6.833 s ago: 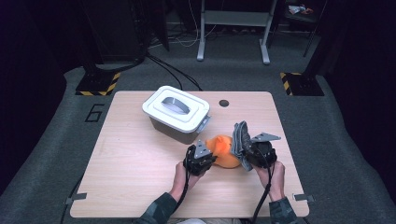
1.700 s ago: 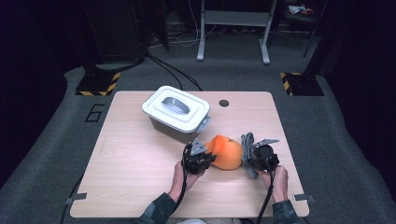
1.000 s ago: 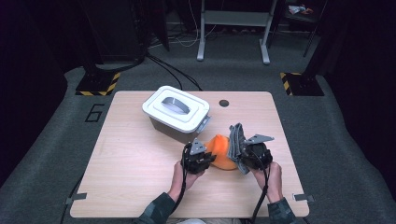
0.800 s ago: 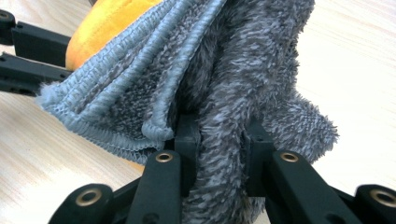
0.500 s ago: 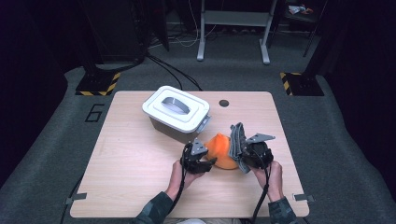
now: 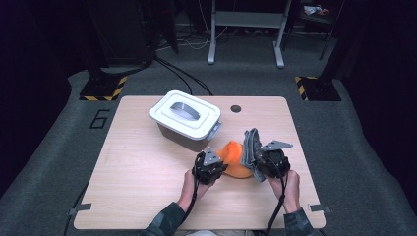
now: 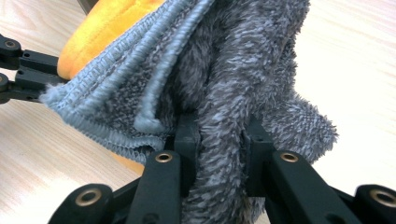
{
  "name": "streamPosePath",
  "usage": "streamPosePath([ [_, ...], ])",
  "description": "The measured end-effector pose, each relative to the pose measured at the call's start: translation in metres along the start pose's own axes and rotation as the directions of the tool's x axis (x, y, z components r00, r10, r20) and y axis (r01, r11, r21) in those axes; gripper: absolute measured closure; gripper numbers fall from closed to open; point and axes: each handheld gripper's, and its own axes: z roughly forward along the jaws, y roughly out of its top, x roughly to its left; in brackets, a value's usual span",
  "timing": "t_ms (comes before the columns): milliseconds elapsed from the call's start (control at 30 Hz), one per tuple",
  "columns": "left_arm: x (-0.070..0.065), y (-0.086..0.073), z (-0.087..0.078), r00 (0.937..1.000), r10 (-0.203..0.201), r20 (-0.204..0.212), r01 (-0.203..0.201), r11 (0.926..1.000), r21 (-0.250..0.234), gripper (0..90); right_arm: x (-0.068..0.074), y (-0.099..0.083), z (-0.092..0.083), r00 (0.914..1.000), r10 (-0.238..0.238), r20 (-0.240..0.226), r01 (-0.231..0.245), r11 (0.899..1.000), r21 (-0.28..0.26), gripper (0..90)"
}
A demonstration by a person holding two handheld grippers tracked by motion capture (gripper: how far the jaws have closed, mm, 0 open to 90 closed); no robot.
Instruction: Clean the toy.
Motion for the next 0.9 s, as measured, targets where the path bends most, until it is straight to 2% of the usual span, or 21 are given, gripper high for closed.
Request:
streamPosePath([
  [167,-0.002,0.003,-0.004,0.9987,-0.042,0.028,0.042,0.9989,-0.019,82.9,0.001,0.002,-0.011,1.0000,0.004,0.008,-0.004,1.000,-0.028,72.6],
  [333,-0.006,0.008,-0.007,0.9966,-0.065,0.051,0.067,0.9973,-0.029,82.8,0.012,0.008,-0.021,0.9993,-0.033,-0.017,0.032,0.998,-0.056,72.5],
  [433,-0.009,0.008,-0.007,0.9949,-0.075,0.068,0.077,0.9967,-0.024,82.7,0.019,0.011,-0.019,0.9975,-0.061,-0.035,0.059,0.997,-0.054,72.5],
  [467,-0.009,0.008,-0.007,0.9961,-0.065,0.060,0.066,0.9977,-0.017,82.6,0.022,0.012,-0.016,0.9973,-0.061,-0.042,0.059,0.997,-0.053,72.5],
  [500,-0.009,0.008,-0.006,0.9967,-0.062,0.053,0.063,0.9979,-0.015,82.5,0.024,0.012,-0.013,0.9963,-0.078,-0.036,0.076,0.996,-0.040,72.5],
  [567,-0.007,0.007,-0.004,0.9967,-0.062,0.052,0.063,0.9980,-0.001,82.3,0.027,0.013,-0.007,0.9966,-0.081,-0.015,0.081,0.996,-0.034,72.5],
  [733,-0.007,0.007,-0.003,0.9988,-0.037,0.033,0.036,0.9992,0.013,81.5,0.026,0.013,-0.002,0.9966,-0.081,-0.019,0.080,0.997,-0.022,72.7],
  [800,-0.006,0.006,-0.002,0.9989,-0.038,0.028,0.038,0.9992,0.010,81.3,0.026,0.014,-0.001,0.9960,-0.088,-0.014,0.088,0.996,-0.026,72.7],
  [900,-0.005,0.006,-0.002,0.9987,-0.043,0.028,0.043,0.9991,0.006,81.2,0.025,0.013,0.000,0.9970,-0.075,-0.016,0.075,0.997,-0.017,72.7],
])
